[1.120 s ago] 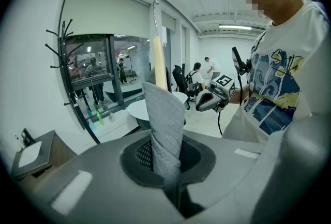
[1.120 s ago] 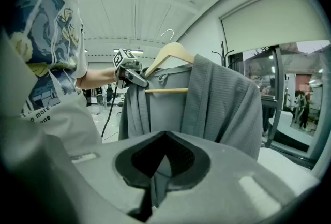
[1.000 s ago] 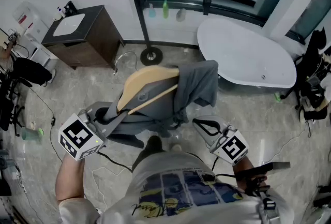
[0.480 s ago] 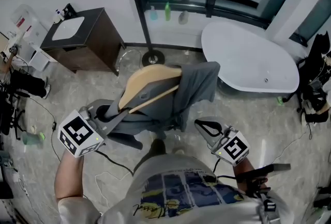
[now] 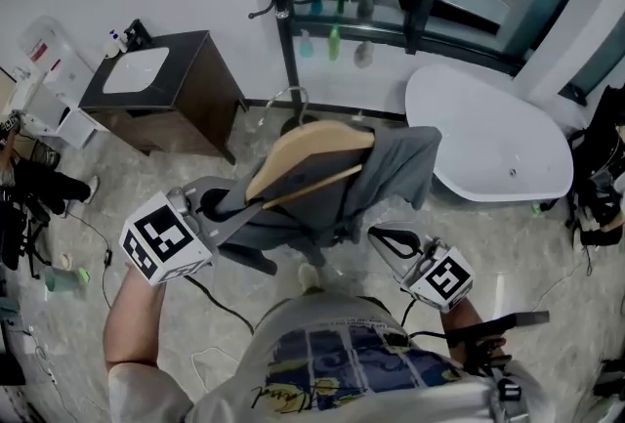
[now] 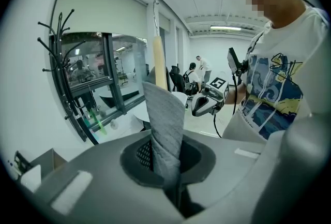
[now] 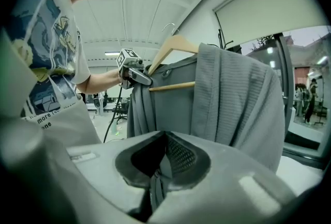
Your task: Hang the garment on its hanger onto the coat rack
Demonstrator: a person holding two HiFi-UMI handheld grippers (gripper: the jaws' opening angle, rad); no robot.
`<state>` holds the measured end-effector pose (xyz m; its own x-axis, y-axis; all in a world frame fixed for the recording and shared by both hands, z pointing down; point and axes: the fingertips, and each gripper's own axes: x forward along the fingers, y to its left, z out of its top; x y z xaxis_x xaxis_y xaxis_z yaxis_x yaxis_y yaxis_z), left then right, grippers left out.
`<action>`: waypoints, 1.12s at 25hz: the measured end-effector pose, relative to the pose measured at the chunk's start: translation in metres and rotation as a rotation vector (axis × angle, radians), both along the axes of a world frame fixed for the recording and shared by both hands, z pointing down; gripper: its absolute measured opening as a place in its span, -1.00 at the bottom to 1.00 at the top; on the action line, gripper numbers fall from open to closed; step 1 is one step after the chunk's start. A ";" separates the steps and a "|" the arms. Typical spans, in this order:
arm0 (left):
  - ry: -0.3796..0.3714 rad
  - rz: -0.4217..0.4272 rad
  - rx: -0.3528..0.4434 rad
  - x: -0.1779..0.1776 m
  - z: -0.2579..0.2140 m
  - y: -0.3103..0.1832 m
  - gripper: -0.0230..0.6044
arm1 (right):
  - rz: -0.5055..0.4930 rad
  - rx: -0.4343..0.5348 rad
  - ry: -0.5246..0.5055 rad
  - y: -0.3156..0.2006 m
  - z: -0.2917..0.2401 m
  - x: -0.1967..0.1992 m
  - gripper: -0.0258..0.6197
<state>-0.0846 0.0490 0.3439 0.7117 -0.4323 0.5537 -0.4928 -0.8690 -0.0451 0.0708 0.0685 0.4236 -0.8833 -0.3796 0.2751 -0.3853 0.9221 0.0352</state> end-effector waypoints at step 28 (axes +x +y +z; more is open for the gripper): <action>-0.060 0.012 0.023 -0.073 -0.050 -0.315 -0.91 | -0.181 0.028 0.029 -0.237 -0.010 -0.109 -0.91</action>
<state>-0.1580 -0.2656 0.2943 0.6826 -0.4372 0.5856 -0.4784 -0.8731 -0.0943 -0.0387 -0.1688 0.4140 -0.9297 -0.2231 0.2930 -0.2118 0.9748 0.0702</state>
